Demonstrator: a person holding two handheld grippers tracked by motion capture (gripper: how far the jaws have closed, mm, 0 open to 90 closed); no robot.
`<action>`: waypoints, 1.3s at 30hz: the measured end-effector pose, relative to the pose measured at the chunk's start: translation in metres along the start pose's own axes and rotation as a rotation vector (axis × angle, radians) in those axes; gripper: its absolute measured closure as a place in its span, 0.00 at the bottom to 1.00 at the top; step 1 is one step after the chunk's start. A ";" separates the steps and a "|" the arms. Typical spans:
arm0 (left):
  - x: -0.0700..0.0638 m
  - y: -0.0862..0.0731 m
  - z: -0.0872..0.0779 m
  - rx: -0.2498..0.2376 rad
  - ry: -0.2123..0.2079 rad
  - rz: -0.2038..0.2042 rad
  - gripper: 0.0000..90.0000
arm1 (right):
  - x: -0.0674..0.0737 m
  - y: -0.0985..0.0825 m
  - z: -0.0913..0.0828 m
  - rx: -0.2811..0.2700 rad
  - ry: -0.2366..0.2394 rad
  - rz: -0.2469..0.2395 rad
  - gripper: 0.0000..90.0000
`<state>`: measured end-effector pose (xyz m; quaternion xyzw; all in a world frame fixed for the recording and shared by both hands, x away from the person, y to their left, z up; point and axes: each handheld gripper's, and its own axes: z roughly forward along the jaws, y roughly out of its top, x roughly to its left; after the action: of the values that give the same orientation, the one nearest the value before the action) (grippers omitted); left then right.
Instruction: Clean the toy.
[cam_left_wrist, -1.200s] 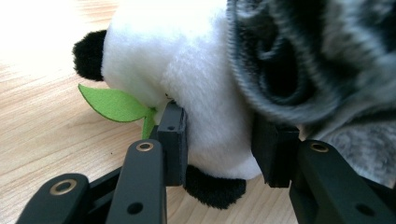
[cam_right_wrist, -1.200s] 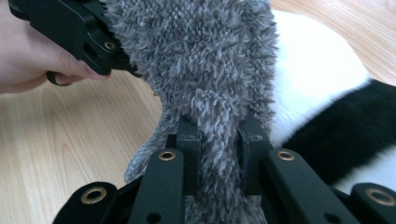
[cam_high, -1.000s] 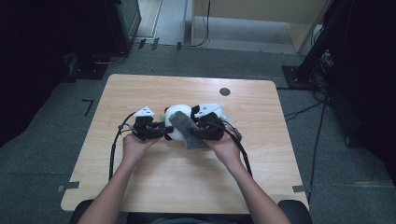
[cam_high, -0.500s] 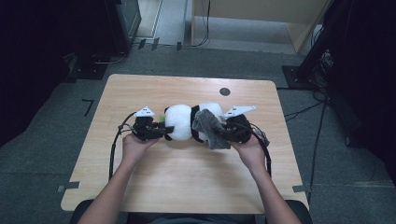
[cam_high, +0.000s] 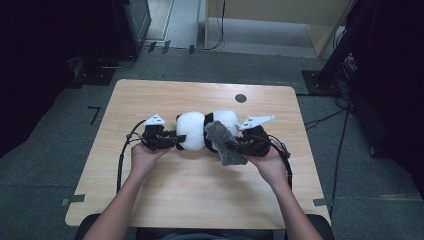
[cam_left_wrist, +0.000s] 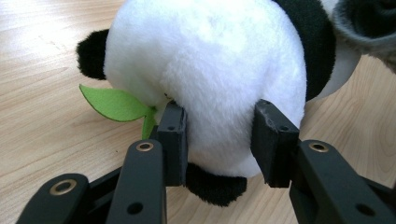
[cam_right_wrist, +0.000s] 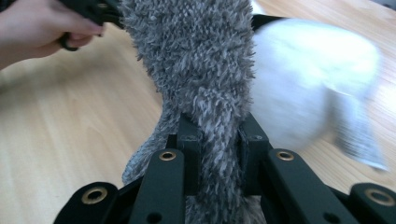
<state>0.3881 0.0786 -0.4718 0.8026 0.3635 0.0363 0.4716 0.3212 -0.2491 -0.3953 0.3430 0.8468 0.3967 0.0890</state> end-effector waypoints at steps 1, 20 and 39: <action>0.000 0.000 0.000 0.001 0.000 -0.001 0.66 | 0.003 0.001 0.002 0.004 0.008 -0.005 0.85; -0.001 0.001 -0.001 0.001 0.005 0.001 0.67 | 0.045 0.023 0.091 0.135 0.150 -0.110 0.85; -0.001 0.001 -0.001 0.005 0.008 0.007 0.69 | 0.005 0.008 0.079 0.129 0.059 -0.031 0.85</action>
<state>0.3873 0.0782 -0.4706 0.8049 0.3625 0.0403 0.4681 0.3546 -0.1940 -0.4414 0.3231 0.8779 0.3500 0.0480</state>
